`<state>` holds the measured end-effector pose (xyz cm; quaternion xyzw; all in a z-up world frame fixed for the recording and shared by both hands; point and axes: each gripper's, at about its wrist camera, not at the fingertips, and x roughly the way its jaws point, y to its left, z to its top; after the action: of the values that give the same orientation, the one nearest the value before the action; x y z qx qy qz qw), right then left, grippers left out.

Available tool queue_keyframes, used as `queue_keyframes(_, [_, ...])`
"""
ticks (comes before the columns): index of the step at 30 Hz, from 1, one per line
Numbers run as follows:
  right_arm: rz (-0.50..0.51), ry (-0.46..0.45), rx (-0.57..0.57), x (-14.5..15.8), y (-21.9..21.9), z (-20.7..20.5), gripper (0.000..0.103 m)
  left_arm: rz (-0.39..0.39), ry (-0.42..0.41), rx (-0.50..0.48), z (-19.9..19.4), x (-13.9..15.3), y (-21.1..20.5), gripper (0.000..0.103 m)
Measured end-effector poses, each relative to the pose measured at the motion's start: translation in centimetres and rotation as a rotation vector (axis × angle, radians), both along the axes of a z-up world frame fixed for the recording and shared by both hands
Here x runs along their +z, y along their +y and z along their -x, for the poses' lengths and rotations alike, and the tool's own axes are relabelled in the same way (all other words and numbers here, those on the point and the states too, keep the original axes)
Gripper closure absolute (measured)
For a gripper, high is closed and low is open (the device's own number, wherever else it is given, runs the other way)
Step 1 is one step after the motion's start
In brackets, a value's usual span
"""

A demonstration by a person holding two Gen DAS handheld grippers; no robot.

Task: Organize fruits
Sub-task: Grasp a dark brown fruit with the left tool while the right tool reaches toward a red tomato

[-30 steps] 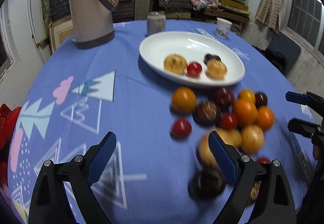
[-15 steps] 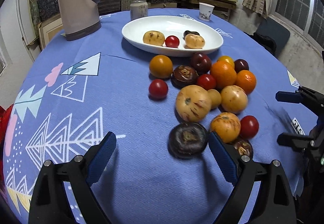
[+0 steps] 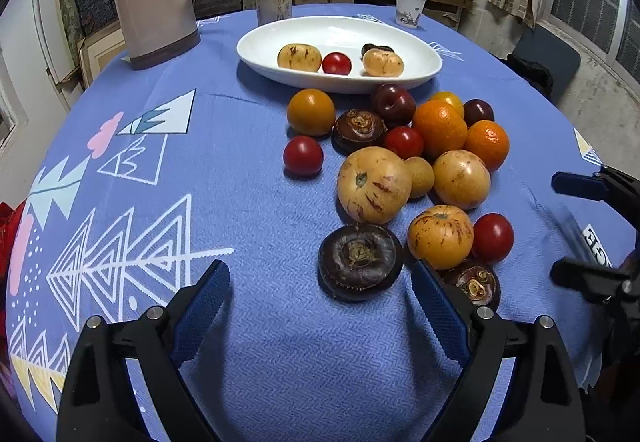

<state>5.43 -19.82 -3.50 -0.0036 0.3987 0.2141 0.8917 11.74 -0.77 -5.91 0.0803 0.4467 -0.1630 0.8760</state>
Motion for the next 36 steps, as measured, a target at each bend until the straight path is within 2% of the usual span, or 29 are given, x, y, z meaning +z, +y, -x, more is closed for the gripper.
queue_keyframes(4, [-0.039,-0.011,-0.033,0.2,-0.7,-0.1,0.007,0.0,0.013,0.018,-0.3,-0.4,-0.1,0.01])
queue_keyframes(11, [-0.033,0.001,-0.028,-0.1,-0.6,0.0,0.005,0.05,0.027,0.033,-0.6,-0.6,-0.1,0.012])
queue_keyframes(14, [-0.019,0.004,-0.035,-0.3,-0.3,0.0,0.005,0.051,0.014,0.007,-0.5,-0.3,-0.8,0.027])
queue_keyframes(16, [-0.019,0.004,-0.03,-0.4,-0.1,0.1,0.005,0.039,0.003,-0.016,-0.5,-0.5,-1.3,0.047])
queue_keyframes(19, [-0.01,0.004,-0.014,-0.3,0.2,0.3,0.005,0.037,-0.016,-0.054,-0.2,-0.6,-1.7,0.059])
queue_keyframes(22, [-0.009,0.01,0.013,-0.4,0.7,0.6,0.005,0.056,-0.01,-0.059,-0.2,-0.5,-1.3,0.059])
queue_keyframes(25, [-0.01,0.021,0.029,-0.6,1.2,0.7,0.005,0.038,-0.013,-0.037,-0.2,-0.5,-0.5,0.059])
queue_keyframes(29, [-0.053,0.056,-0.038,-1.0,0.4,-0.3,0.005,0.045,-0.02,-0.026,-0.1,-0.6,0.4,0.059])
queue_keyframes(31, [-0.059,0.065,-0.068,-1.2,0.2,-0.8,0.01,0.047,-0.033,-0.026,0.0,-0.7,0.4,0.059])
queue_keyframes(33, [-0.051,0.085,-0.073,-1.5,0.7,-1.4,0.031,0.04,-0.037,-0.021,0.1,-0.7,0.3,0.058])
queue_keyframes(35, [-0.021,0.104,-0.073,-2.0,1.4,-1.9,0.041,0.03,-0.041,-0.02,0.2,-0.7,0.2,0.058])
queue_keyframes(36, [-0.004,0.109,-0.065,-2.2,1.9,-2.0,0.041,0.029,-0.043,-0.019,0.2,-0.7,0.2,0.058])
